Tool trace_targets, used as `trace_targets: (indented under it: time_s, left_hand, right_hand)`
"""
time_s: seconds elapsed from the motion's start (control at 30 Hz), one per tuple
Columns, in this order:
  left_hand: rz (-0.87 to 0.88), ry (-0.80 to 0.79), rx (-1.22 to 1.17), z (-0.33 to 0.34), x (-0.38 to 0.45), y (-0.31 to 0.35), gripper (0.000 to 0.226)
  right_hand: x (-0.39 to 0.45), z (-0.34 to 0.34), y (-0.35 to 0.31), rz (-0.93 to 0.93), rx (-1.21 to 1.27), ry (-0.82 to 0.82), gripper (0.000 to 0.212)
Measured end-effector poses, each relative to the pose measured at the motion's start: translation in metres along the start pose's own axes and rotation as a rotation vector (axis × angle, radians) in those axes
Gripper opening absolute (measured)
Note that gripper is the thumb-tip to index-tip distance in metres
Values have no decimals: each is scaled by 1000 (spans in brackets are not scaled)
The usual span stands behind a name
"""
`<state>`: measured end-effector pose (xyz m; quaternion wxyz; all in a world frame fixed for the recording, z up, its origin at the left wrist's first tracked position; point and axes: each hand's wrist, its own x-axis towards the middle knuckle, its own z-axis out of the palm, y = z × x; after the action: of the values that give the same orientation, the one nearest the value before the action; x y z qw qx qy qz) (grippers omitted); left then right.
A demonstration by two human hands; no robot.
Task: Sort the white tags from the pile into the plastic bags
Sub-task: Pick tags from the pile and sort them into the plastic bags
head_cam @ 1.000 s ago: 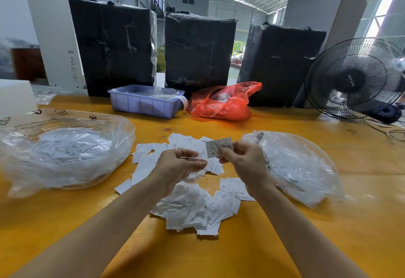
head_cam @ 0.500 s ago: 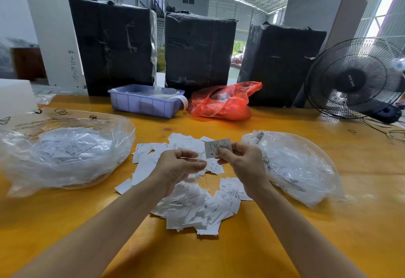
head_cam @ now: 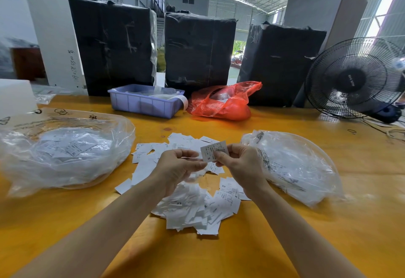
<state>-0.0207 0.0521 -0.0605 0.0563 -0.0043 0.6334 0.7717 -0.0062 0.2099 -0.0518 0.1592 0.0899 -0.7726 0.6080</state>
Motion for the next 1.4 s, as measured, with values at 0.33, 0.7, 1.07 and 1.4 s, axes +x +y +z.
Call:
trace_targets:
  time_s: [0.33, 0.7, 1.07, 1.4]
  left_hand:
    - [-9, 36, 9, -5, 1, 4, 24]
    - [19, 26, 61, -2, -2, 1, 31]
    - [58, 118, -66, 7, -2, -6, 23]
    - [-37, 157, -326, 7, 2, 4, 9]
  right_hand:
    - [2, -4, 3, 53, -7, -151, 5]
    - [3, -8, 0, 123, 130, -229, 20]
    - [-8, 11, -5, 139, -111, -445, 30]
    - [5, 18, -1, 48, 68, -159, 24]
